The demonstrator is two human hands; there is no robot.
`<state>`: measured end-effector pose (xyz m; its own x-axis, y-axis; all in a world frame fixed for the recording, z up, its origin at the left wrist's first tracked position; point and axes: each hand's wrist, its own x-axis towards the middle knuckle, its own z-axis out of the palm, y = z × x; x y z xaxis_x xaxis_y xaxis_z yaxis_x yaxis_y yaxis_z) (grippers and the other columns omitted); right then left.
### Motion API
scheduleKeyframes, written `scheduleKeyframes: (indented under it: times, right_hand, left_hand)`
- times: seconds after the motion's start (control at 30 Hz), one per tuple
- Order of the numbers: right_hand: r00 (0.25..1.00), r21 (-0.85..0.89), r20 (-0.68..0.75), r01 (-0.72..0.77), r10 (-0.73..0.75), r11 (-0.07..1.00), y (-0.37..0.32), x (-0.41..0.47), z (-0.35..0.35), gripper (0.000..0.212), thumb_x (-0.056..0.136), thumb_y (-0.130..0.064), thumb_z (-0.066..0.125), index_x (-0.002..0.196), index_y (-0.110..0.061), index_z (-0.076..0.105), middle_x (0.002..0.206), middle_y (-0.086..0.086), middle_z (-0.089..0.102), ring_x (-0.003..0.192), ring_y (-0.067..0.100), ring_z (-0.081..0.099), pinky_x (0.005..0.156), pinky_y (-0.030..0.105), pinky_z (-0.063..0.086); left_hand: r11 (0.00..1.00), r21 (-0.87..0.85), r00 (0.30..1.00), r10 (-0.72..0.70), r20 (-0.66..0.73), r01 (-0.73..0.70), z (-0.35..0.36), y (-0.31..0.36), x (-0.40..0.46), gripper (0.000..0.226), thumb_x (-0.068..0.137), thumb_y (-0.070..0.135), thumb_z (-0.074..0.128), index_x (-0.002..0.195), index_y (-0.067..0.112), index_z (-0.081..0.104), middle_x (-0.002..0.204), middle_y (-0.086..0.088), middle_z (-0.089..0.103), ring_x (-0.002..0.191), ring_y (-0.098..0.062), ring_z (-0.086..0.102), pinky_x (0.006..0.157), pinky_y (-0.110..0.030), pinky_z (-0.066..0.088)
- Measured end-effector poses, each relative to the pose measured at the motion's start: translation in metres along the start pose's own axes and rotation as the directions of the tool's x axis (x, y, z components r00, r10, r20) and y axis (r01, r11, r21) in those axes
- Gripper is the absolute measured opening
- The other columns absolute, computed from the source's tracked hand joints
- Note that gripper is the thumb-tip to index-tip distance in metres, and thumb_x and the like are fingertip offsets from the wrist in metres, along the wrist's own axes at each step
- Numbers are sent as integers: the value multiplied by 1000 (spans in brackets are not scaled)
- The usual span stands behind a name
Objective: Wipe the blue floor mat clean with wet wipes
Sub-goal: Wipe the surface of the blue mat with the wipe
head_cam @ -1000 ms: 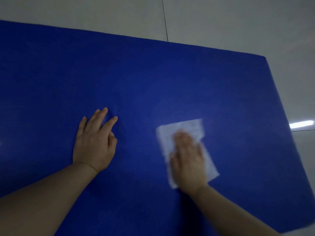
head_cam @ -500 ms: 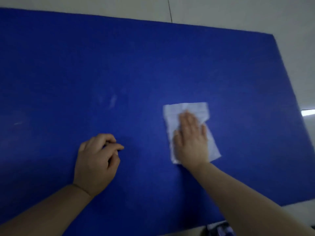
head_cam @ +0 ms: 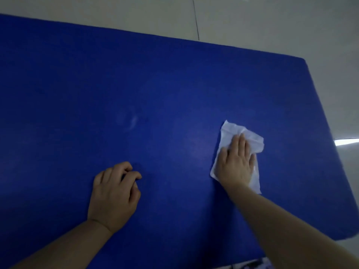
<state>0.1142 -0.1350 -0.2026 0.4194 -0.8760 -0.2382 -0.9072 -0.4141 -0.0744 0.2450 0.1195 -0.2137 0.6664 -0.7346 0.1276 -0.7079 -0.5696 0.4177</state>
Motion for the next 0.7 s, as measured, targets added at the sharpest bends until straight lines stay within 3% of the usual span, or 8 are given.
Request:
scheduleKeyframes:
  times: [0.07,0.17,0.27,0.33,0.4,0.47,0.57,0.7]
  right_hand:
    - [994,-13,79,-79,80,997,-32,18,-5,59,101,-38,15,153,-16,-4,161,0,-10,147,16,-9,117,50,-4]
    - [966,-23,107,241,-237,970,-114,29,0,58,102,-37,19,153,-20,-4,160,-3,-12,146,14,-11,115,53,-6]
    - [729,-90,173,682,-663,726,-169,6,3,57,102,-41,17,153,-23,-1,160,-4,-9,146,14,-10,116,51,-6]
    - [605,-102,210,795,-768,598,-159,-14,14,58,100,-43,13,153,-22,5,161,-3,-2,147,14,-5,118,47,-5]
    - [728,-65,67,686,-682,725,-120,-17,17,62,95,-44,13,151,-18,21,159,-1,17,146,16,14,116,47,9]
    - [932,-52,-23,360,-361,932,-69,-8,16,62,96,-43,13,152,-17,15,160,0,12,147,16,11,117,44,7]
    - [999,-57,52,5,-2,998,-32,-24,11,64,95,-44,2,152,-16,-4,160,1,-8,146,15,-10,119,43,-4]
    - [929,-79,12,370,-370,926,-47,-81,29,64,93,-46,11,149,-15,9,158,0,7,145,16,5,115,44,-1]
  left_hand:
    - [1000,-12,1000,0,-9,0,1,-1,-1,30,81,26,40,88,15,67,105,2,49,90,-15,46,85,-40,36]
    - [1000,-20,1000,5,-15,-5,1,-1,0,30,81,27,41,87,16,67,105,3,48,89,-15,46,87,-39,35]
    - [1000,-18,1000,-10,9,10,1,-4,0,30,81,29,41,89,15,67,106,2,45,90,-16,44,86,-35,32]
    - [999,-15,999,-44,26,45,0,-5,-1,31,82,30,40,94,16,65,108,0,46,93,-18,45,83,-40,40]
    - [998,-16,998,-56,34,56,-1,-6,-1,30,84,30,39,97,17,62,113,-3,47,95,-21,45,78,-46,46]
    - [998,-36,998,-48,47,50,-1,-4,0,30,84,28,39,98,15,62,118,-5,48,100,-22,46,80,-47,45]
    - [997,-60,997,-45,64,49,-4,-2,1,31,83,27,39,96,15,63,119,-4,50,107,-21,46,85,-48,43]
    - [993,-80,989,-81,123,91,-12,-3,17,11,76,11,65,87,15,64,106,-1,51,94,-20,45,75,-41,41]
